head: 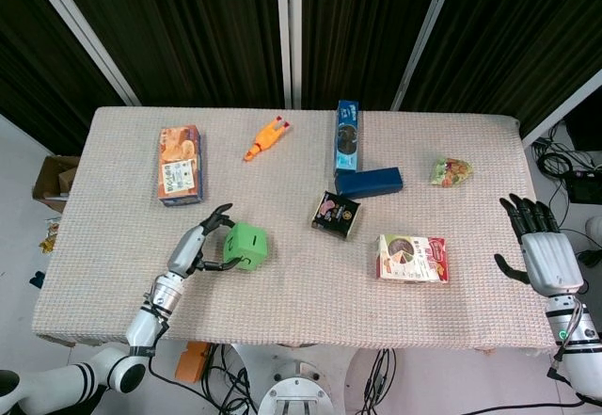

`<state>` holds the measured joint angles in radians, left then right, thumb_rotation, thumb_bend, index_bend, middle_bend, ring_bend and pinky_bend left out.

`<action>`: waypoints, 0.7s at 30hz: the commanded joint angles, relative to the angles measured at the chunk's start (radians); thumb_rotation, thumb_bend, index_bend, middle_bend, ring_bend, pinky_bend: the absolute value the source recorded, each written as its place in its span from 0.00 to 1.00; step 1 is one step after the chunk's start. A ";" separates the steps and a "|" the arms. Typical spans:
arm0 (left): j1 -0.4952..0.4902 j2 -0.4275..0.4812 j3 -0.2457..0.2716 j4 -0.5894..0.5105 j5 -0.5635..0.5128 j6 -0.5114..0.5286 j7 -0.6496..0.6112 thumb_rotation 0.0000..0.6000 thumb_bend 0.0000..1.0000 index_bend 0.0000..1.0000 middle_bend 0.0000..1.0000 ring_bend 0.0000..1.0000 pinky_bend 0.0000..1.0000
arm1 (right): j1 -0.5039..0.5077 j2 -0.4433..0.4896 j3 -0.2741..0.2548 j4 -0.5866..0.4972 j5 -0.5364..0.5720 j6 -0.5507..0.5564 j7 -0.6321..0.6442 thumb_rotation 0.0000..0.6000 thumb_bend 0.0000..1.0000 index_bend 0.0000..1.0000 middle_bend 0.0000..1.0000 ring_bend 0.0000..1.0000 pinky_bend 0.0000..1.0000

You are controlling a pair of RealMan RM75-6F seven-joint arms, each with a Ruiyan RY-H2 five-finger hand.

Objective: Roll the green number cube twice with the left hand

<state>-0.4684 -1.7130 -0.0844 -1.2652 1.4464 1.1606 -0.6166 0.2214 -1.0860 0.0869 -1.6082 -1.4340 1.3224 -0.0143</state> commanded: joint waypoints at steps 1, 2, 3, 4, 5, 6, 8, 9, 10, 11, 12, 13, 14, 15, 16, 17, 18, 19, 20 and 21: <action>0.013 -0.022 0.030 0.054 0.053 0.037 -0.038 1.00 0.29 0.07 0.44 0.15 0.16 | -0.001 0.003 0.001 -0.003 -0.002 0.002 0.001 1.00 0.20 0.00 0.00 0.00 0.00; 0.014 -0.021 0.035 0.062 0.064 0.045 -0.044 1.00 0.28 0.06 0.37 0.14 0.16 | -0.001 0.004 0.001 -0.005 -0.002 0.003 0.002 1.00 0.20 0.00 0.00 0.00 0.00; 0.015 -0.021 0.040 0.069 0.072 0.050 -0.049 1.00 0.27 0.05 0.30 0.14 0.16 | -0.002 0.004 0.001 -0.005 -0.003 0.005 0.002 1.00 0.20 0.00 0.00 0.00 0.00; 0.017 -0.020 0.044 0.075 0.079 0.056 -0.053 1.00 0.26 0.05 0.22 0.13 0.16 | -0.002 0.003 0.001 -0.005 -0.005 0.007 -0.001 1.00 0.20 0.00 0.00 0.00 0.00; 0.019 -0.020 0.048 0.081 0.082 0.058 -0.053 1.00 0.26 0.04 0.16 0.11 0.15 | -0.003 0.002 0.000 -0.004 -0.007 0.010 -0.003 1.00 0.20 0.00 0.00 0.00 0.00; 0.021 -0.020 0.052 0.086 0.085 0.062 -0.053 1.00 0.26 0.04 0.13 0.11 0.15 | -0.004 0.000 -0.001 -0.002 -0.011 0.013 -0.006 1.00 0.20 0.00 0.00 0.00 0.00; 0.027 -0.019 0.057 0.096 0.094 0.076 -0.052 1.00 0.26 0.03 0.06 0.09 0.15 | -0.005 -0.004 -0.003 -0.001 -0.018 0.018 -0.007 1.00 0.20 0.00 0.00 0.00 0.00; 0.029 -0.017 0.059 0.100 0.099 0.084 -0.049 1.00 0.26 0.03 0.04 0.08 0.15 | -0.006 -0.005 -0.003 -0.001 -0.020 0.020 -0.006 1.00 0.20 0.00 0.00 0.00 0.00; 0.033 -0.015 0.062 0.105 0.105 0.095 -0.040 1.00 0.26 0.02 0.02 0.08 0.15 | -0.007 -0.005 -0.003 0.000 -0.021 0.022 -0.006 1.00 0.20 0.00 0.00 0.00 0.00; 0.035 -0.011 0.065 0.108 0.110 0.101 -0.034 1.00 0.26 0.02 0.02 0.07 0.15 | -0.007 -0.005 -0.003 0.000 -0.021 0.023 -0.005 1.00 0.20 0.00 0.00 0.00 0.00; 0.039 -0.006 0.066 0.109 0.111 0.108 -0.026 1.00 0.25 0.01 0.01 0.07 0.15 | -0.007 -0.004 -0.004 -0.001 -0.023 0.023 -0.004 1.00 0.20 0.00 0.00 0.00 0.00; 0.041 -0.001 0.067 0.107 0.111 0.111 -0.020 1.00 0.25 0.01 0.01 0.06 0.15 | -0.008 -0.004 -0.005 -0.001 -0.024 0.023 -0.004 1.00 0.20 0.00 0.00 0.00 0.00; 0.045 0.005 0.068 0.104 0.111 0.116 -0.015 1.00 0.25 0.01 0.01 0.06 0.15 | -0.008 -0.003 -0.006 -0.002 -0.026 0.024 -0.004 1.00 0.20 0.00 0.00 0.00 0.00; 0.049 0.012 0.069 0.099 0.112 0.124 -0.008 1.00 0.25 0.01 0.01 0.06 0.15 | -0.009 -0.002 -0.007 -0.004 -0.028 0.026 -0.003 1.00 0.20 0.00 0.00 0.00 0.00; 0.056 0.025 0.072 0.090 0.118 0.140 0.004 1.00 0.25 0.01 0.01 0.06 0.15 | -0.012 0.000 -0.009 -0.005 -0.032 0.030 -0.003 1.00 0.20 0.00 0.00 0.00 0.00; 0.063 0.037 0.075 0.080 0.127 0.159 0.016 1.00 0.24 0.01 0.01 0.06 0.15 | -0.016 0.002 -0.011 -0.005 -0.037 0.036 -0.002 1.00 0.20 0.00 0.00 0.00 0.00; 0.073 0.052 0.079 0.070 0.138 0.184 0.034 1.00 0.23 0.01 0.01 0.06 0.15 | -0.021 0.003 -0.014 -0.004 -0.041 0.043 -0.001 1.00 0.20 0.00 0.00 0.00 0.00; 0.089 0.075 0.086 0.055 0.153 0.222 0.074 1.00 0.22 0.01 0.01 0.06 0.15 | -0.030 0.004 -0.019 0.000 -0.047 0.056 -0.001 1.00 0.20 0.00 0.00 0.00 0.00; 0.103 0.099 0.095 0.039 0.166 0.249 0.109 1.00 0.21 0.01 0.01 0.06 0.15 | -0.039 0.004 -0.024 0.006 -0.052 0.068 -0.002 1.00 0.20 0.00 0.00 0.00 0.00; 0.124 0.141 0.110 0.009 0.180 0.280 0.169 1.00 0.21 0.02 0.01 0.06 0.15 | -0.054 0.000 -0.031 0.018 -0.058 0.089 -0.005 1.00 0.20 0.00 0.00 0.00 0.00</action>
<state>-0.3888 -1.6476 -0.0017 -1.2019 1.5890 1.3643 -0.5527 0.1862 -1.0838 0.0665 -1.6041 -1.4815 1.3875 -0.0167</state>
